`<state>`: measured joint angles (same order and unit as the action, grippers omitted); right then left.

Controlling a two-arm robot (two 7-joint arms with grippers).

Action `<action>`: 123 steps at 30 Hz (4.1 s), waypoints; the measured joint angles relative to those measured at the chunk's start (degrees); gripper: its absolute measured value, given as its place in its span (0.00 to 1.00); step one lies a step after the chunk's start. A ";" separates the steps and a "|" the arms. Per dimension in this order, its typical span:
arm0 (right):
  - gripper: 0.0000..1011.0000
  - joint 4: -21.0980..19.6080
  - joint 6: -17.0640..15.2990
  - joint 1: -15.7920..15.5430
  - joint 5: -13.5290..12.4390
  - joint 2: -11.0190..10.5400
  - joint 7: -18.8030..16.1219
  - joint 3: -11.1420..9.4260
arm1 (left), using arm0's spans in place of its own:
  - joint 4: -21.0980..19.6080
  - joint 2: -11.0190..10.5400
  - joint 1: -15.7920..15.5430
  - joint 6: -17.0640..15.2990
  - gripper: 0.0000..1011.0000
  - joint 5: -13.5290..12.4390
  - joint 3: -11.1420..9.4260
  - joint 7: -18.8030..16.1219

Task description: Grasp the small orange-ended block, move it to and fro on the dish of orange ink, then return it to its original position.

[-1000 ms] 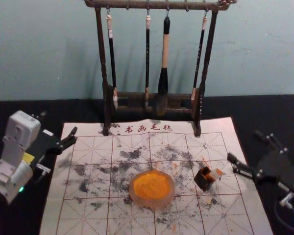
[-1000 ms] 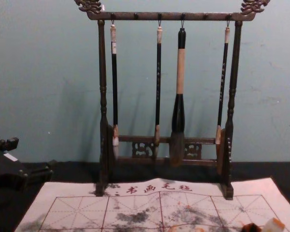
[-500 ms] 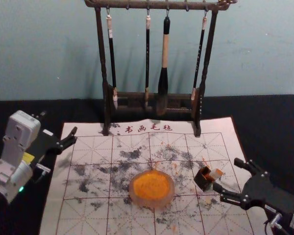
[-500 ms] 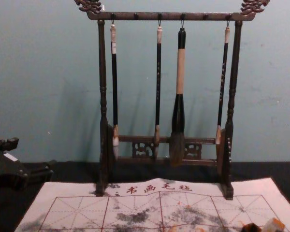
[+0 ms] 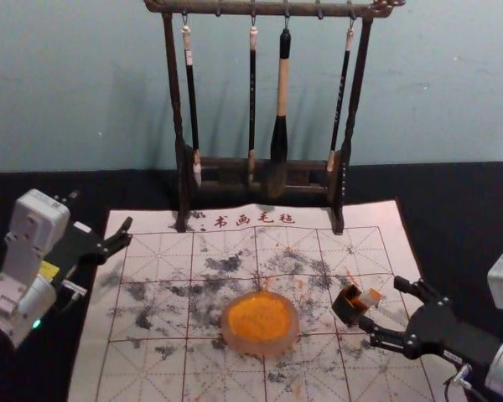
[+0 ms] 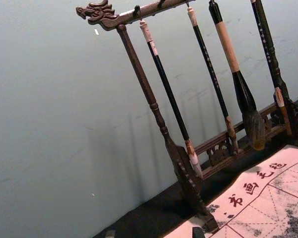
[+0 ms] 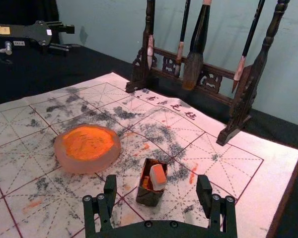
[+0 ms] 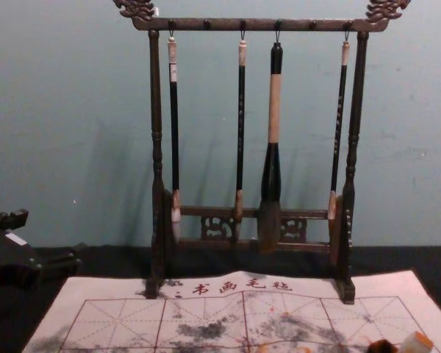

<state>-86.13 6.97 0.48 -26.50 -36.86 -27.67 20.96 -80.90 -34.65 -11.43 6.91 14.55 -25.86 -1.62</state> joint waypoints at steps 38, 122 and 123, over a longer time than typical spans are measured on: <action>0.99 2.81 -2.17 1.66 2.44 4.25 -2.65 -2.68 | 0.00 0.00 0.00 0.00 0.99 0.00 0.00 0.00; 0.11 2.05 -1.88 1.57 3.16 4.04 -2.83 -2.57 | 0.00 0.00 0.00 0.00 0.99 0.00 0.00 0.00; 0.11 1.95 -1.86 1.55 3.19 4.03 -2.88 -2.59 | 0.00 0.00 0.00 0.00 0.99 0.00 0.00 0.00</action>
<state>-84.18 5.11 2.03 -23.31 -32.83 -30.56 18.37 -80.90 -34.64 -11.43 6.91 14.55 -25.86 -1.62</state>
